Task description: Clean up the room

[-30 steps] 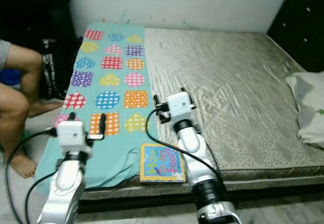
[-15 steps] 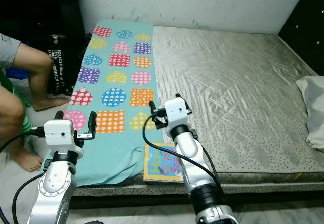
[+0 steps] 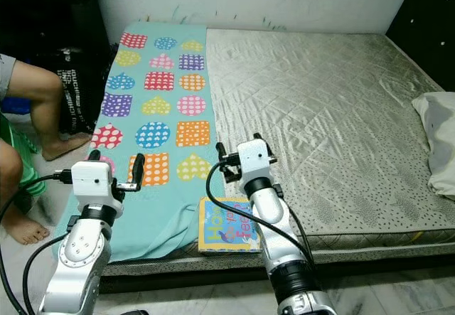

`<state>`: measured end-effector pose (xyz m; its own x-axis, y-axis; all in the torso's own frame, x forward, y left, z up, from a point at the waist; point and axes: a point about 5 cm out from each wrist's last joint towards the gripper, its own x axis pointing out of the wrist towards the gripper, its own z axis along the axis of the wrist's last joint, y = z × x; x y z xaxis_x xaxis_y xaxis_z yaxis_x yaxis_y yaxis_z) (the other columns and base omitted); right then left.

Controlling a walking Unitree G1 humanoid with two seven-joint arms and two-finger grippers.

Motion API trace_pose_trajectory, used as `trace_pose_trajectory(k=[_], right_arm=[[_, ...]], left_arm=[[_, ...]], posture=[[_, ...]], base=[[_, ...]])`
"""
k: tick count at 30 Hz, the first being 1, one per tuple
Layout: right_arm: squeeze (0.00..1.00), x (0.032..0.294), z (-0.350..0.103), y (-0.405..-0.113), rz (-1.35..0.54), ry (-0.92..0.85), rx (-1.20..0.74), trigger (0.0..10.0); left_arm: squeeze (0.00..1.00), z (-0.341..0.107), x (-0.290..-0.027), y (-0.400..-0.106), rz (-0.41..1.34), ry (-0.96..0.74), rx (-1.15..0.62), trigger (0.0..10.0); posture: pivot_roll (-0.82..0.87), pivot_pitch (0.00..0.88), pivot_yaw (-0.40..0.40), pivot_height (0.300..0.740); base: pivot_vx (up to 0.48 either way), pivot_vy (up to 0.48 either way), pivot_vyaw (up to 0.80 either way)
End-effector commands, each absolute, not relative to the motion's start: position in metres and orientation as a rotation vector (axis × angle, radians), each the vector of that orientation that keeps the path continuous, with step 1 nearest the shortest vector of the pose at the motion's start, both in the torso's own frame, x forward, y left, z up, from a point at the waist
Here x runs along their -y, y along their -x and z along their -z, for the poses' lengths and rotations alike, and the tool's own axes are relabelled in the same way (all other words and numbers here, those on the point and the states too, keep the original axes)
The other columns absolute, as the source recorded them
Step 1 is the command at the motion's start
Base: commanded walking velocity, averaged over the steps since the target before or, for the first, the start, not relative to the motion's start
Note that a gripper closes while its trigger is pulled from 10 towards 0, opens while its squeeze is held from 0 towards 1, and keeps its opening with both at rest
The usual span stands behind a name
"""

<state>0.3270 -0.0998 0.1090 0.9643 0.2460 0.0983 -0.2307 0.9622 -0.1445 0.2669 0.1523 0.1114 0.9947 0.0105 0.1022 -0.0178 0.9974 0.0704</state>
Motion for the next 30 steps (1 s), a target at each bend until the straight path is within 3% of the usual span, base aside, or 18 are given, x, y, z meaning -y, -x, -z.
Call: trace_pose_trajectory(k=[1, 8, 14, 19, 30], right_arm=[[0.00, 0.102, -0.109, -0.324, -0.227, 0.129, 0.126, 10.0], [0.00, 0.098, -0.109, -0.322, -0.240, 0.144, 0.131, 10.0], [0.00, 0.105, -0.107, -0.320, -0.230, 0.159, 0.125, 10.0], [0.00, 0.112, -0.103, -0.318, -0.201, 0.152, 0.107, 10.0], [0.00, 0.111, -0.099, -0.316, -0.195, 0.147, 0.088, 10.0]], left_arm=[[0.00, -0.110, -0.152, -0.264, -0.004, -0.076, 0.087, 10.0], [0.00, -0.113, -0.151, -0.268, 0.023, -0.067, 0.090, 10.0], [0.00, -0.110, -0.150, -0.266, 0.023, -0.042, 0.076, 10.0], [0.00, -0.106, -0.144, -0.261, 0.055, -0.029, 0.061, 10.0], [0.00, -0.107, -0.142, -0.265, 0.071, -0.011, 0.062, 10.0]], posture=[[0.08, 0.108, -0.051, 0.731], [0.07, 0.124, -0.056, 0.731], [0.06, 0.141, -0.053, 0.731], [0.06, 0.144, -0.048, 0.731], [0.06, 0.138, -0.055, 0.731]], base=[[0.000, 0.000, 0.00], [0.000, 0.000, 0.00], [0.000, 0.000, 0.64], [0.000, 0.000, 0.00], [0.000, -0.253, 0.00]])
